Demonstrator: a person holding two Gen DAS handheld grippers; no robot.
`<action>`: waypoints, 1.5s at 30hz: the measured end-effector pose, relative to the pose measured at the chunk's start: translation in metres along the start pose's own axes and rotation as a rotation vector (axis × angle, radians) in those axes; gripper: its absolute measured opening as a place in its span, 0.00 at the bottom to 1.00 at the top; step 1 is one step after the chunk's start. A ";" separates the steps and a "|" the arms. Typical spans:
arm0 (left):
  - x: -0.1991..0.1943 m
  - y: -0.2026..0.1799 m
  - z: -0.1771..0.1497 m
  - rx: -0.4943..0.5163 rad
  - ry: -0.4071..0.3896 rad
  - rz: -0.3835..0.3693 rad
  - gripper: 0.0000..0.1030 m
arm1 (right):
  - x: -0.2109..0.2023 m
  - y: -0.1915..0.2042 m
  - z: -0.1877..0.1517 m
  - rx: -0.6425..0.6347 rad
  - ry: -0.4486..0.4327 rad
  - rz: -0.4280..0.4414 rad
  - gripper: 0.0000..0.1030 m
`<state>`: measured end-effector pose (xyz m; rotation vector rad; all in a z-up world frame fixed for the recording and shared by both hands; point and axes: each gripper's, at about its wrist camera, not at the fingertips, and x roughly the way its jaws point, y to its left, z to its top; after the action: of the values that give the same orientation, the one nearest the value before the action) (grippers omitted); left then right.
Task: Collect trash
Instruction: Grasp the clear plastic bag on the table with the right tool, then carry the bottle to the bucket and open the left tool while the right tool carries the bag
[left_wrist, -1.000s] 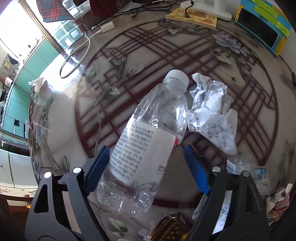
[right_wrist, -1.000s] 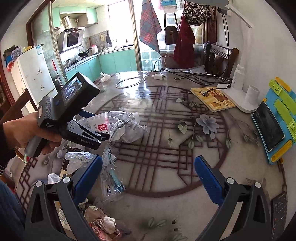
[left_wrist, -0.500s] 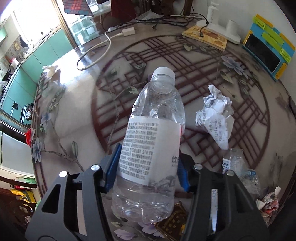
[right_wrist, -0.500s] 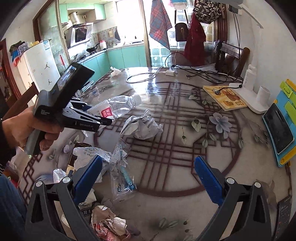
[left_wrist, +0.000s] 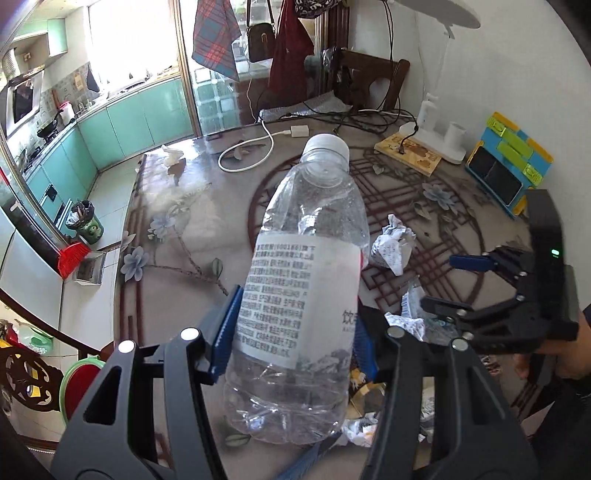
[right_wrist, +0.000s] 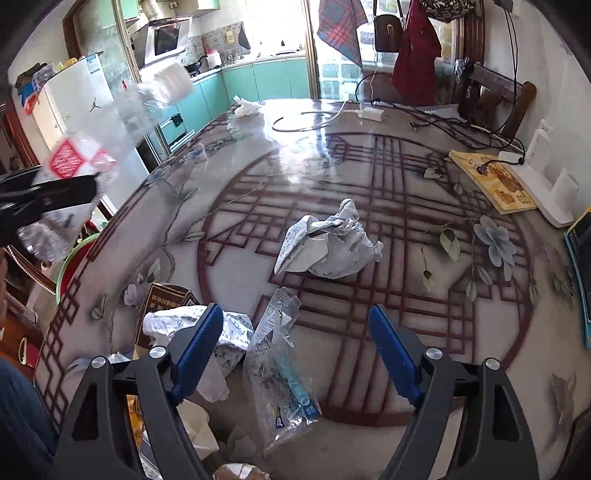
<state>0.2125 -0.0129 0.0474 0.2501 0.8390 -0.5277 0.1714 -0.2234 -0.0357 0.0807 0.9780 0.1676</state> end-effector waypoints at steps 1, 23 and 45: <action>-0.007 0.000 -0.003 -0.004 -0.012 -0.004 0.51 | 0.006 0.001 0.001 0.006 0.019 0.005 0.69; -0.101 0.081 -0.069 -0.307 -0.279 0.163 0.51 | -0.046 0.049 0.014 -0.137 -0.073 -0.065 0.09; -0.095 0.260 -0.161 -0.645 -0.084 0.481 0.51 | -0.046 0.283 0.067 -0.409 -0.168 0.194 0.09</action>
<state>0.1965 0.3055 0.0168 -0.1646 0.7917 0.1916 0.1724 0.0471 0.0800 -0.1841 0.7514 0.5274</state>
